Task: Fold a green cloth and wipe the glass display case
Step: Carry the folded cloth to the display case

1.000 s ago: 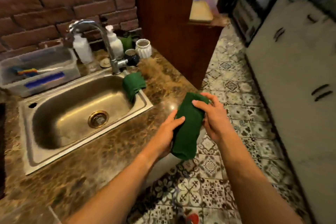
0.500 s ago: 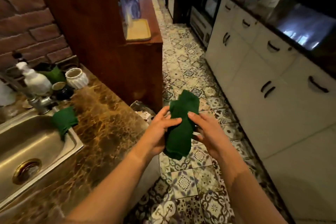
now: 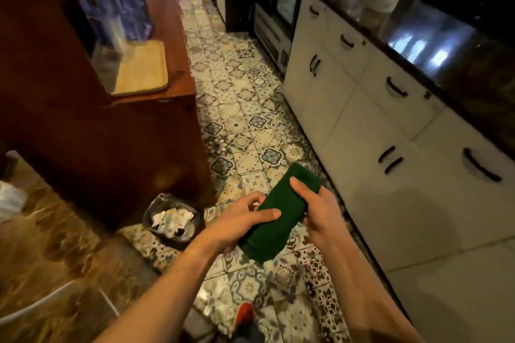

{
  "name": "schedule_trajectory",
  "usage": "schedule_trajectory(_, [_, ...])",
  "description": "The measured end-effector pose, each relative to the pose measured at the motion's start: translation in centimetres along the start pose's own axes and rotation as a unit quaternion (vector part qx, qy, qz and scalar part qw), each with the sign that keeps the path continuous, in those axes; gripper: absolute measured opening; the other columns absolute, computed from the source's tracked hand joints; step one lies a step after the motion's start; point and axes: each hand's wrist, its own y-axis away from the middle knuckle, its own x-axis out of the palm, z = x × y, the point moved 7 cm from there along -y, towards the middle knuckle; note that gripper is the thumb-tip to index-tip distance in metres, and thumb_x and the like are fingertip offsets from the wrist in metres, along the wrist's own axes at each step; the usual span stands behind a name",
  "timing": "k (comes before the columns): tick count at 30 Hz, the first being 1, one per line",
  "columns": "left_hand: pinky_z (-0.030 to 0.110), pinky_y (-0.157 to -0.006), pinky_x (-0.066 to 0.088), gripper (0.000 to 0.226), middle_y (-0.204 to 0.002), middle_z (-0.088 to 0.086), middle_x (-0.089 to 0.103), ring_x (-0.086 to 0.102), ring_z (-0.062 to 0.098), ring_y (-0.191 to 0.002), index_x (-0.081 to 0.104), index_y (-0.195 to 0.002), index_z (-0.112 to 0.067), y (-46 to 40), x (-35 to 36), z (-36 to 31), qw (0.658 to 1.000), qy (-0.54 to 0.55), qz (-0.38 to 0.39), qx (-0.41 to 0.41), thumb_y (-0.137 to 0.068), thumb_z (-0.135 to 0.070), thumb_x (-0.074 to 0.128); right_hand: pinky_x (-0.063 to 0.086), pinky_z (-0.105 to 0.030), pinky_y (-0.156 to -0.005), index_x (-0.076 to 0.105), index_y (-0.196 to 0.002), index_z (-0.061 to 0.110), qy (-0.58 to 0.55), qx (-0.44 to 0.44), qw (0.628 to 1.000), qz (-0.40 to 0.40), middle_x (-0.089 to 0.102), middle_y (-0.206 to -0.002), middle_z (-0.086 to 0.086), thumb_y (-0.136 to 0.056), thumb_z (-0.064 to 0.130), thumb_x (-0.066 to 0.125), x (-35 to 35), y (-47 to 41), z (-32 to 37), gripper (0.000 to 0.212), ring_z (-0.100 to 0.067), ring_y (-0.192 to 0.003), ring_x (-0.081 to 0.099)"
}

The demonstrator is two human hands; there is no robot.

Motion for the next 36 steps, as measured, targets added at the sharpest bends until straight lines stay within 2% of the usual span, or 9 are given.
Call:
schedule_trajectory(5, [0.031,-0.059,0.058,0.031,-0.093,0.015,0.073,0.072,0.027,-0.073,0.055,-0.103,-0.010,-8.4,-1.2,-7.4,0.999,0.015,0.030,0.034,-0.080,0.003,0.073,0.061,-0.045,-0.081,0.065,-0.116,0.014,-0.041,-0.015,0.998,-0.037,0.077,-0.103,-0.008,-0.077,0.021,0.081,1.2,-8.7,5.8,0.042,-0.025,-0.094,0.074])
schedule_trajectory(10, [0.038,-0.079,0.053,0.041,-0.109,0.019,0.064,0.064,0.030,-0.092,0.064,-0.102,-0.010,-16.4,-4.4,-14.7,0.995,-0.082,0.004,0.061,-0.064,-0.010,0.080,0.063,-0.039,-0.069,0.064,-0.107,0.018,-0.036,0.003,0.998,-0.045,0.078,-0.095,-0.004,-0.073,0.019,0.083,1.6,-17.5,10.4,0.038,-0.022,-0.090,0.075])
schedule_trajectory(17, [0.037,-0.067,0.040,0.037,-0.082,0.011,0.054,0.054,0.023,-0.076,0.044,-0.076,-0.017,-28.7,-6.7,-20.6,0.977,-0.209,-0.015,0.040,-0.062,-0.021,0.078,0.060,-0.045,-0.085,0.063,-0.113,0.016,0.008,0.014,1.000,-0.008,0.077,-0.104,-0.007,-0.073,0.016,0.084,2.9,-31.2,15.5,0.045,-0.023,-0.098,0.073])
schedule_trajectory(20, [0.030,-0.056,0.039,0.036,-0.073,0.006,0.056,0.056,0.021,-0.068,0.048,-0.076,-0.016,-34.5,-7.1,-23.9,0.977,-0.197,-0.056,0.054,-0.065,-0.015,0.082,0.061,-0.032,-0.061,0.062,-0.117,0.011,0.030,0.016,0.999,0.010,0.073,-0.101,-0.010,-0.078,0.020,0.082,2.7,-37.6,18.9,0.045,-0.014,-0.080,0.074])
schedule_trajectory(23, [0.025,-0.052,0.044,0.032,-0.075,0.002,0.060,0.060,0.017,-0.066,0.054,-0.079,-0.015,-40.4,-7.5,-28.0,0.975,-0.167,-0.113,0.088,-0.071,-0.003,0.082,0.046,-0.016,-0.038,0.061,-0.117,0.009,0.070,0.018,0.997,0.018,0.068,-0.085,-0.006,-0.081,0.027,0.080,2.6,-44.2,22.9,0.044,-0.002,-0.050,0.064])
schedule_trajectory(27, [0.023,-0.056,0.043,0.030,-0.081,-0.002,0.062,0.059,0.012,-0.068,0.061,-0.076,-0.018,-47.6,-8.6,-33.7,0.950,-0.185,-0.204,0.144,-0.066,-0.005,0.086,0.059,-0.042,-0.083,0.063,-0.118,0.012,0.095,0.023,0.995,0.031,0.073,-0.110,-0.013,-0.082,0.028,0.079,3.5,-53.7,27.9,0.043,-0.028,-0.102,0.070])
schedule_trajectory(29, [0.026,-0.061,0.041,0.029,-0.083,0.000,0.061,0.057,0.014,-0.073,0.063,-0.077,-0.019,-50.7,-10.0,-36.4,0.935,-0.202,-0.243,0.161,-0.066,-0.005,0.085,0.055,-0.046,-0.088,0.063,-0.120,0.011,0.112,0.032,0.992,0.050,0.071,-0.114,-0.015,-0.084,0.027,0.077,5.0,-58.0,29.7,0.042,-0.033,-0.109,0.066])
schedule_trajectory(34, [0.018,-0.060,0.043,0.036,-0.079,-0.002,0.059,0.055,0.014,-0.071,0.059,-0.072,-0.026,-58.5,-13.6,-42.2,0.908,-0.277,-0.246,0.196,-0.067,0.003,0.081,0.055,-0.027,-0.056,0.064,-0.112,0.017,0.111,0.066,0.987,0.099,0.070,-0.102,-0.009,-0.085,0.009,0.065,8.9,-68.7,32.5,0.028,-0.021,-0.088,0.066])
schedule_trajectory(36, [0.028,-0.068,0.045,0.042,-0.085,-0.004,0.057,0.054,0.018,-0.078,0.054,-0.072,-0.029,-61.8,-15.1,-44.4,0.873,-0.358,-0.226,0.243,-0.067,0.008,0.075,0.054,-0.025,-0.053,0.064,-0.105,0.018,0.105,0.078,0.984,0.118,0.072,-0.095,-0.012,-0.084,-0.007,0.057,10.7,-73.3,33.6,0.033,-0.021,-0.082,0.069])
